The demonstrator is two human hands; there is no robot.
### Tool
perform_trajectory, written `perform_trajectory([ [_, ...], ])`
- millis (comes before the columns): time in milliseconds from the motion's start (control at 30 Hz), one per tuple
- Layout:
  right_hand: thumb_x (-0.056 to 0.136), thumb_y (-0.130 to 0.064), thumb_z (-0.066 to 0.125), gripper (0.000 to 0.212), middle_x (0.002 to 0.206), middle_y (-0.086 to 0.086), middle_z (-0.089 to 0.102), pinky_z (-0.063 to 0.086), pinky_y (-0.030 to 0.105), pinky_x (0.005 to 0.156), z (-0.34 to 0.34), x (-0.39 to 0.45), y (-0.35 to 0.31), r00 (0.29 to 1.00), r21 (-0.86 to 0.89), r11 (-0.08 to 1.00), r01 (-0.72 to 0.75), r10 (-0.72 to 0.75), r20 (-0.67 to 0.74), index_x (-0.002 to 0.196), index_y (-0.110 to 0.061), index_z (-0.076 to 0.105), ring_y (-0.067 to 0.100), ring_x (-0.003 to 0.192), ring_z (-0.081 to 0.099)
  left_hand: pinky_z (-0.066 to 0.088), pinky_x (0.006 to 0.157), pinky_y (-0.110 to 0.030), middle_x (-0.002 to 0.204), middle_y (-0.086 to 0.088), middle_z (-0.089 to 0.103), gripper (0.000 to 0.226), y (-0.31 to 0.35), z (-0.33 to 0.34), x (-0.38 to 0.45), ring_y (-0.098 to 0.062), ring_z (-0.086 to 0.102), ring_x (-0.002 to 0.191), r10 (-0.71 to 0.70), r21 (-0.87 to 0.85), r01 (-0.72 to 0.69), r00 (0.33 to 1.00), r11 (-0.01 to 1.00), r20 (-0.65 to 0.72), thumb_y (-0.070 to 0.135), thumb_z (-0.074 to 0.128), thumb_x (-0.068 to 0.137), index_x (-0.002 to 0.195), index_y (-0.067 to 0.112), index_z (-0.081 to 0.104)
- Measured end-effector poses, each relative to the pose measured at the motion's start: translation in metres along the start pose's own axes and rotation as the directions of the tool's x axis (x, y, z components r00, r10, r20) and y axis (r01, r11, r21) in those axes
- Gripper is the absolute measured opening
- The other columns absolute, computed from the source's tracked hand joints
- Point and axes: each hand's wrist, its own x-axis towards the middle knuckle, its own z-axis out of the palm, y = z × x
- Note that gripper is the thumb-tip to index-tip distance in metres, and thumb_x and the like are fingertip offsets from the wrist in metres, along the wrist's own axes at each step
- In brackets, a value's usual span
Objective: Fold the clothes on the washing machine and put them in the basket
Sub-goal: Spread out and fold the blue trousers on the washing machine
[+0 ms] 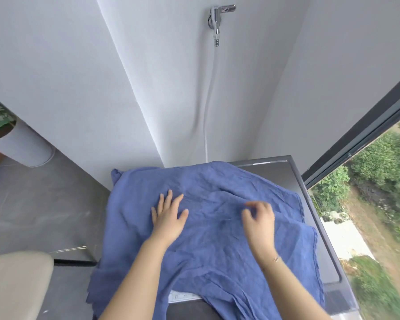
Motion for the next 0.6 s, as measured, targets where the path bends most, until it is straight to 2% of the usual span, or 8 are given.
perform_trajectory([
  [33, 0.093, -0.017, 0.054, 0.037, 0.140, 0.006, 0.045, 0.027, 0.035, 0.107, 0.010, -0.011, 0.011, 0.998, -0.143, 0.990, 0.019, -0.010, 0.061, 0.129, -0.011, 0.055, 0.026, 0.134, 0.037, -0.007, 0.118, -0.046, 0.161, 0.005, -0.015, 0.064, -0.006, 0.010, -0.008, -0.016, -0.018, 0.147, 0.004, 0.087, -0.003, 1.000, 0.996, -0.007, 0.057, 0.020, 0.095, 0.153, 0.034, 0.008],
  [100, 0.099, -0.037, 0.042, 0.061, 0.163, 0.003, 0.008, 0.002, 0.046, 0.118, 0.024, -0.022, 0.031, 0.982, -0.415, 0.906, 0.078, 0.002, 0.190, 0.153, -0.016, 0.022, 0.019, 0.150, 0.004, -0.012, 0.117, -0.043, 0.154, 0.009, -0.028, 0.084, -0.015, 0.022, -0.019, -0.010, -0.028, 0.141, 0.033, 0.206, -0.021, 0.998, 0.978, -0.052, 0.075, -0.018, 0.073, 0.148, 0.035, -0.014],
  [200, 0.088, -0.063, 0.001, 0.074, 0.156, -0.007, -0.028, -0.015, 0.052, 0.115, 0.023, -0.014, 0.049, 0.959, -0.608, 0.766, 0.212, -0.043, 0.280, 0.149, -0.028, -0.018, 0.014, 0.147, -0.021, -0.012, 0.117, -0.042, 0.148, 0.011, -0.034, 0.101, -0.017, 0.028, -0.024, -0.007, -0.031, 0.136, 0.026, 0.250, -0.005, 0.996, 0.968, -0.081, 0.075, -0.044, 0.051, 0.141, 0.034, -0.023],
  [267, 0.074, -0.066, -0.014, 0.079, 0.153, -0.009, -0.030, -0.017, 0.053, 0.114, 0.017, 0.001, 0.053, 0.943, -0.645, 0.710, 0.283, -0.085, 0.320, 0.144, -0.030, -0.024, 0.014, 0.147, -0.022, -0.012, 0.117, -0.043, 0.147, 0.011, -0.036, 0.095, -0.013, 0.032, -0.028, -0.009, -0.031, 0.137, -0.002, 0.264, 0.021, 0.997, 0.964, -0.073, 0.076, -0.039, 0.056, 0.139, 0.034, -0.026],
  [367, 0.073, -0.066, -0.017, 0.084, 0.159, -0.007, -0.025, -0.017, 0.053, 0.114, 0.011, 0.032, 0.052, 0.907, -0.669, 0.641, 0.378, -0.111, 0.406, 0.149, -0.031, -0.021, 0.014, 0.146, -0.024, -0.014, 0.116, -0.044, 0.147, 0.010, -0.036, 0.080, -0.004, 0.042, -0.040, -0.014, -0.026, 0.144, -0.044, 0.241, 0.060, 0.997, 0.969, -0.070, 0.066, -0.021, 0.066, 0.139, 0.033, -0.027],
  [467, 0.089, -0.065, -0.002, 0.073, 0.160, -0.006, -0.024, -0.017, 0.053, 0.115, 0.004, 0.056, 0.046, 0.863, -0.656, 0.595, 0.465, -0.137, 0.487, 0.152, -0.031, -0.016, 0.013, 0.146, -0.025, -0.015, 0.115, -0.045, 0.151, 0.009, -0.035, 0.073, 0.007, 0.052, -0.051, -0.014, -0.028, 0.144, -0.086, 0.180, 0.089, 0.996, 0.980, -0.026, 0.067, -0.003, 0.083, 0.146, 0.035, -0.020],
  [533, 0.099, -0.058, 0.012, 0.066, 0.160, -0.006, -0.024, -0.018, 0.052, 0.115, 0.000, 0.070, 0.043, 0.834, -0.641, 0.572, 0.512, -0.151, 0.531, 0.152, -0.030, -0.015, 0.013, 0.146, -0.025, -0.015, 0.115, -0.047, 0.155, 0.007, -0.030, 0.065, 0.016, 0.053, -0.055, -0.015, -0.028, 0.144, -0.101, 0.117, 0.098, 0.995, 0.988, 0.018, 0.054, 0.022, 0.099, 0.151, 0.035, -0.012],
  [600, 0.101, -0.053, 0.022, 0.066, 0.160, -0.007, -0.022, -0.018, 0.051, 0.114, -0.003, 0.079, 0.040, 0.814, -0.595, 0.605, 0.529, -0.163, 0.558, 0.154, -0.030, -0.011, 0.013, 0.146, -0.024, -0.014, 0.116, -0.046, 0.158, 0.007, -0.025, 0.065, 0.021, 0.051, -0.056, -0.015, -0.025, 0.145, -0.098, 0.019, 0.097, 0.995, 0.995, 0.035, 0.042, 0.036, 0.101, 0.153, 0.034, -0.002],
])
